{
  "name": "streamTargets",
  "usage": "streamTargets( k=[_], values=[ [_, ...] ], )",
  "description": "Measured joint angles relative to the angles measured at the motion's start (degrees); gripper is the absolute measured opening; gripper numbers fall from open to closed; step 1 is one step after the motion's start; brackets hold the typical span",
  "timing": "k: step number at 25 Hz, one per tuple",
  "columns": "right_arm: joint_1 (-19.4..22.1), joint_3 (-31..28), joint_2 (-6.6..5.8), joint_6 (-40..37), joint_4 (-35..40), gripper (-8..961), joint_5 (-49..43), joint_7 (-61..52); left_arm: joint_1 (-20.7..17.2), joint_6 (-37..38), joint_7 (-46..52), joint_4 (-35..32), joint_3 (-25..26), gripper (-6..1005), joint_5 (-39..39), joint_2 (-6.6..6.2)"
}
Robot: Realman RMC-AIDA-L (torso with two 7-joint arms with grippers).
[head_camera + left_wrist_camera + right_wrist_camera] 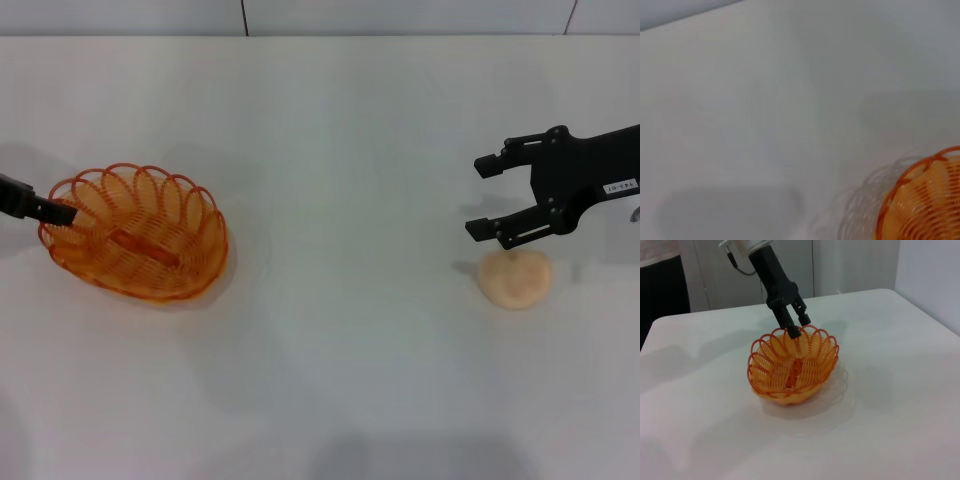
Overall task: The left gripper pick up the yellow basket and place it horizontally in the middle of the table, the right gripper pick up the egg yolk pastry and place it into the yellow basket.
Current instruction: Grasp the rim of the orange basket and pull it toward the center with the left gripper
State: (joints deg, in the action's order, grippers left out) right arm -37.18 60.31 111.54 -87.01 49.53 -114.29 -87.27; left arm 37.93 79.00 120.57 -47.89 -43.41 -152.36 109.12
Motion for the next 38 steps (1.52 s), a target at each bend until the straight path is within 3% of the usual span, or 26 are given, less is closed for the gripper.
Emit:
streamTargets(
  k=[15, 25, 31, 36, 38],
  values=[
    [-0.03, -0.02, 0.17, 1.51, -0.49, 839, -0.06, -0.01, 1.00, -2.06, -0.54, 2.42, 0.02, 636, -0.06, 0.58],
    [0.32, -0.01, 0.16, 1.70, -0.20, 839, -0.02, -0.01, 0.77, -3.07, -0.59, 2.81, 0.01, 443, -0.21, 1.01],
    [0.35, -0.02, 0.16, 1.68, 0.01, 840, 0.04, -0.01, 0.68, -3.95, -0.68, 2.74, -0.04, 205, 0.15, 1.67],
    [0.43, -0.10, 0.16, 1.72, 0.08, 840, 0.27, -0.01, 1.03, -1.90, -0.12, 0.92, -0.04, 117, 0.30, 3.18],
    [0.44, -0.10, 0.16, 1.84, 0.16, 840, 0.35, 0.00, 1.03, 0.39, 1.09, -1.60, 0.04, 116, 0.66, 4.48]
  ],
)
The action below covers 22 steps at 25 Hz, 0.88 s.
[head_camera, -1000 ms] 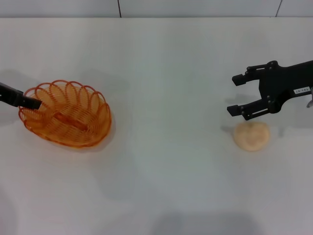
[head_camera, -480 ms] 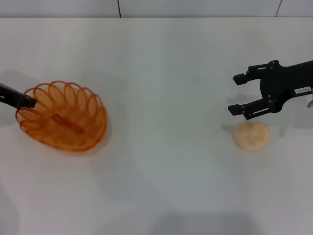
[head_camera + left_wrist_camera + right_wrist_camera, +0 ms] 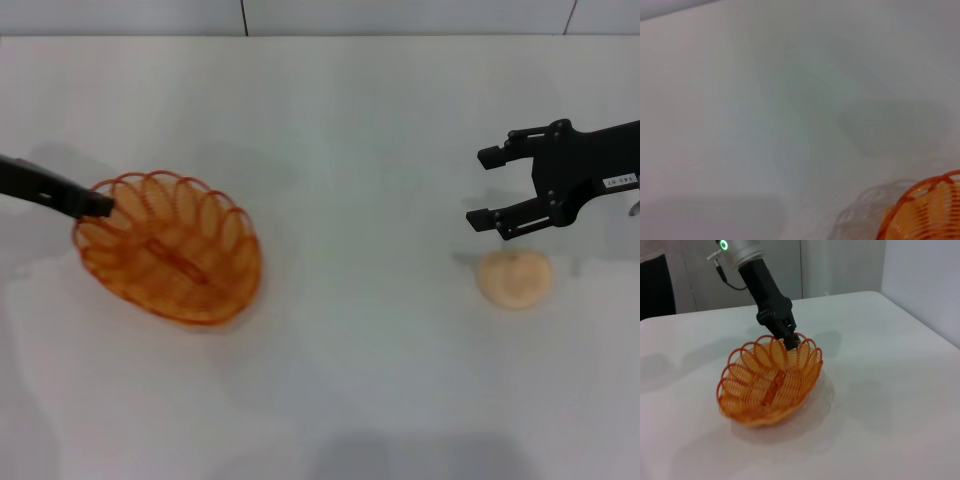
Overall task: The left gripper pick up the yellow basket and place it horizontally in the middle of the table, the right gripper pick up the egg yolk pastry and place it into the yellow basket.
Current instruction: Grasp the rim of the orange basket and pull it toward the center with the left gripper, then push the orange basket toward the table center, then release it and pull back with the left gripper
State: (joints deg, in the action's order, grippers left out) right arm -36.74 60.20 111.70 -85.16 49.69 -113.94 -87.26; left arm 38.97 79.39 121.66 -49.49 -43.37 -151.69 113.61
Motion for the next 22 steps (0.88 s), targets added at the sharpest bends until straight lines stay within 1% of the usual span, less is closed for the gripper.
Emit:
streamTargets(
  k=[1, 3, 7, 8, 10, 14, 15, 17, 19, 22],
  values=[
    [0.00, 0.00, 0.00, 0.13, 0.02, 840, 0.01, 0.12, -0.03, 1.20, 0.74, -1.22, -0.02, 116, 0.56, 0.60],
    [0.03, 0.00, 0.00, 0.50, 0.04, 840, 0.03, 0.80, -0.09, 3.87, 2.55, -3.16, -0.08, 115, 2.81, 1.24],
    [0.30, -0.89, -0.03, 0.65, 0.17, 840, 0.04, 2.20, 0.04, 8.37, 7.92, -5.62, -0.15, 93, 6.89, 1.62],
    [0.42, -1.46, -0.07, 0.58, 0.35, 840, 0.04, 2.43, -0.01, 9.00, 10.23, -6.72, -0.18, 91, 7.40, 1.94],
    [1.08, -2.50, -0.01, 0.40, 1.54, 840, 0.06, 2.75, -0.29, 9.56, 14.33, -8.87, -0.22, 87, 7.66, 2.76],
    [2.80, -3.42, 0.22, 0.59, 4.35, 839, 0.12, 2.96, -1.30, 10.56, 22.54, -14.38, -0.81, 80, 8.43, 5.16],
    [2.96, -3.58, 0.23, 0.64, 4.72, 839, 0.12, 3.05, -1.76, 10.85, 24.73, -15.26, -1.72, 78, 9.41, 5.53],
    [3.03, -3.99, 0.15, 0.66, 5.20, 839, 0.15, 3.12, -2.85, 10.85, 28.57, -15.98, -4.38, 74, 12.03, 5.60],
    [3.20, -4.66, -0.04, 0.52, 5.59, 839, 0.20, 3.25, -4.21, 9.23, 33.83, -16.43, -9.16, 74, 15.68, 5.55],
    [3.54, -5.67, -0.25, 0.29, 5.82, 839, 0.22, 3.98, -5.69, 6.27, 39.35, -17.51, -15.04, 74, 18.71, 5.68]
  ],
)
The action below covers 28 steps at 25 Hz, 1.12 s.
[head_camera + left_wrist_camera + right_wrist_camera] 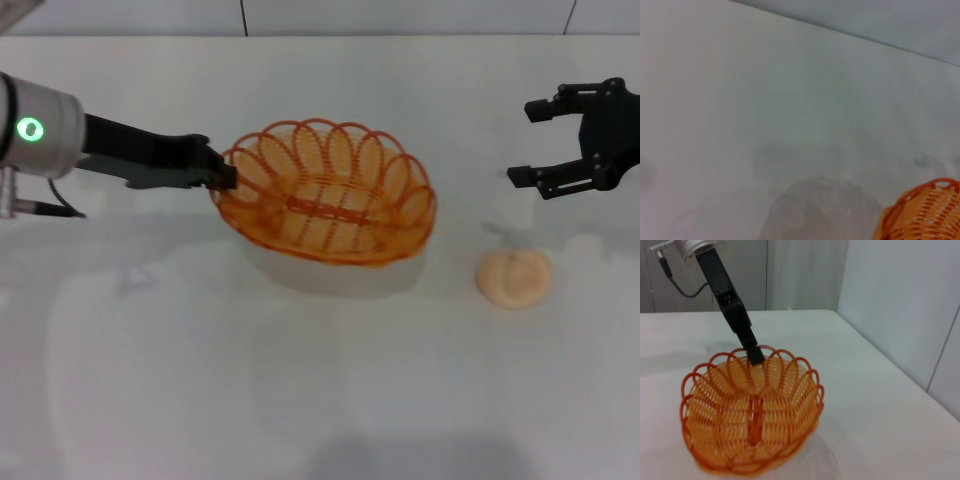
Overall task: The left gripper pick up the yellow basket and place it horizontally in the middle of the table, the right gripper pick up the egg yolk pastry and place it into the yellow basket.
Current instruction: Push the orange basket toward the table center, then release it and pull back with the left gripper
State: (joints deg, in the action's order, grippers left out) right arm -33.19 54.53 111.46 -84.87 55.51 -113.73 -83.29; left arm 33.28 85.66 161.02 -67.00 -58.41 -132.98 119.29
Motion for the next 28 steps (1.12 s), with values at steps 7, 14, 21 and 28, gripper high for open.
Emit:
streamTargets(
  k=[7, 14, 21, 28],
  values=[
    [0.17, -0.26, -0.57, -0.11, 0.71, 839, -0.01, 1.96, -3.10, -5.45, 9.95, -1.54, -6.52, 74, 2.92, 0.18],
    [0.24, -0.31, -0.63, 0.31, 0.98, 839, -0.02, 2.66, -4.00, -5.62, 11.35, 0.24, -6.76, 75, 3.63, 0.22],
    [0.31, -0.31, -0.13, 0.40, 1.01, 840, -0.15, 2.70, -5.23, -7.51, 10.97, 3.41, -6.93, 75, 3.70, 0.20],
    [0.34, -0.31, 0.14, 1.19, 0.83, 839, -0.32, 2.70, -5.26, -7.38, 11.24, 4.68, -7.05, 75, 3.81, 0.09]
  ],
)
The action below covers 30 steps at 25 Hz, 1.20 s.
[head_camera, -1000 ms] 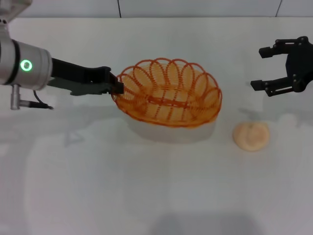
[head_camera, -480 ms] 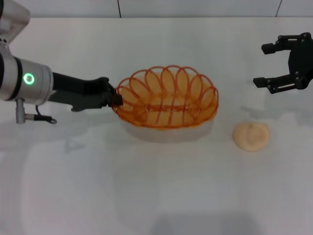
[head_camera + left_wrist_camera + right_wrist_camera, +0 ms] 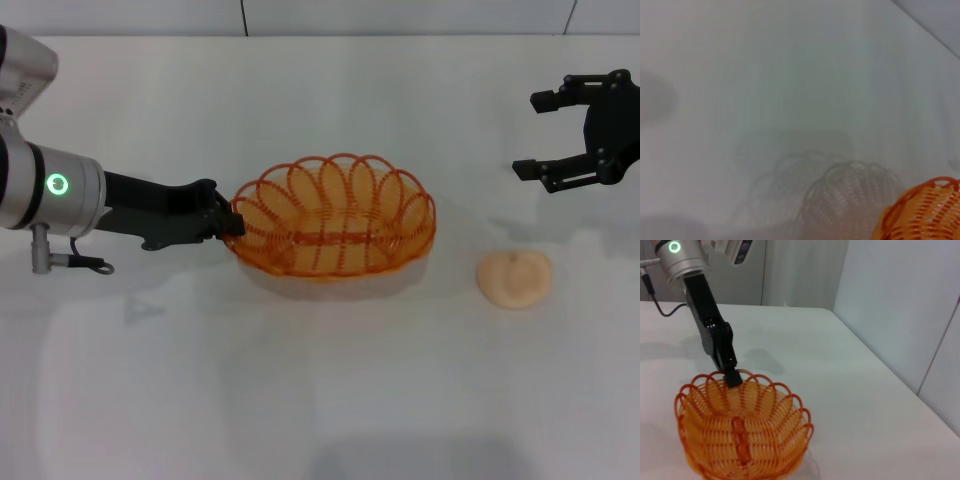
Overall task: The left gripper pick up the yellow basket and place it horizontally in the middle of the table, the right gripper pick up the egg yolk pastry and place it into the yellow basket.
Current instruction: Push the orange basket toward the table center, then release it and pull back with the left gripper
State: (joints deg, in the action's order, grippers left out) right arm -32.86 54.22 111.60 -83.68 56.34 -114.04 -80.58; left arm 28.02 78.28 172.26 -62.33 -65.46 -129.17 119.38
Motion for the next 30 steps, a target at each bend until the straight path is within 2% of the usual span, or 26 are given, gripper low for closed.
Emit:
streamTargets(
  k=[8, 13, 20, 23, 27, 30],
  values=[
    [0.87, 0.00, 0.77, 0.72, -0.07, 837, -0.15, 0.66, 0.94, 0.49, 0.01, 3.20, 0.07, 72, -0.09, -0.30],
    [1.43, 0.00, 0.93, 0.74, 0.04, 836, 0.04, 0.68, 1.25, 1.02, 0.05, 4.12, 0.27, 132, -0.38, -0.36],
    [1.64, 0.00, 1.37, 0.74, 0.10, 835, -0.02, 0.69, 1.34, 2.50, 0.05, 4.15, 0.60, 365, -0.43, -1.01],
    [1.65, 0.00, 1.43, 0.78, 0.10, 834, 0.07, 0.68, 1.34, 4.29, 0.01, 4.01, 0.82, 459, -0.51, -2.18],
    [1.87, 0.00, 1.45, 0.80, 0.10, 833, 0.17, 0.41, 1.33, 6.60, -0.50, 3.36, 2.10, 585, -0.80, -4.99],
    [2.05, 0.00, 1.45, 0.79, 0.11, 833, 0.25, -0.10, 0.84, 8.84, -3.97, 1.64, 7.34, 707, -1.40, -7.44]
  ],
)
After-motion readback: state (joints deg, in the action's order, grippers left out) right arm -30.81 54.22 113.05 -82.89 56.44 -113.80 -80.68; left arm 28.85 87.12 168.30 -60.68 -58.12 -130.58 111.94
